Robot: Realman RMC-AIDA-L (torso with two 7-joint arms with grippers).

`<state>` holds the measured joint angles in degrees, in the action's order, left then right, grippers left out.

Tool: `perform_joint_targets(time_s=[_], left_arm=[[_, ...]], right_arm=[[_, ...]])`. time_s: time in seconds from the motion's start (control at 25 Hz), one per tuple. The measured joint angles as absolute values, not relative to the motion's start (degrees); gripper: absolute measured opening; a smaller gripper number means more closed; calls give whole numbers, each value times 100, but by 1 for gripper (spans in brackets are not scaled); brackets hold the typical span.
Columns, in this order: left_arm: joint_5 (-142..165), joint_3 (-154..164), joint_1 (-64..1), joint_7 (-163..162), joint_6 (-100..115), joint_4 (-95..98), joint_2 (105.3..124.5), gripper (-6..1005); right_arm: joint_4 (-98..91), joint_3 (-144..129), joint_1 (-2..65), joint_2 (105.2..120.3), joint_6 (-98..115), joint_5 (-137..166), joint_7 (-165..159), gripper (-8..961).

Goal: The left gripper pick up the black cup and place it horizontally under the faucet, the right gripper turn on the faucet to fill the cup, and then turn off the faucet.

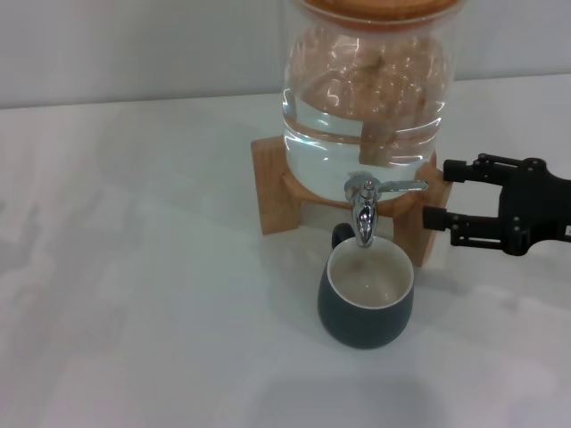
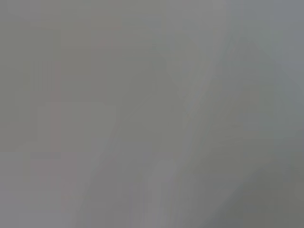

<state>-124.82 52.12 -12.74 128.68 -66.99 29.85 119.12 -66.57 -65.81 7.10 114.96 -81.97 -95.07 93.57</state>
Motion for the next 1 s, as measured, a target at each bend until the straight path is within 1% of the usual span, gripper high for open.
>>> perform_joint_targets(time_s=[1.0], left_arm=[[-12469,5115,-1470,13103,-6523,2853,11882,518]], right_arm=[[-6916,-7058,738,11505,-8509,-9549,9318,763]])
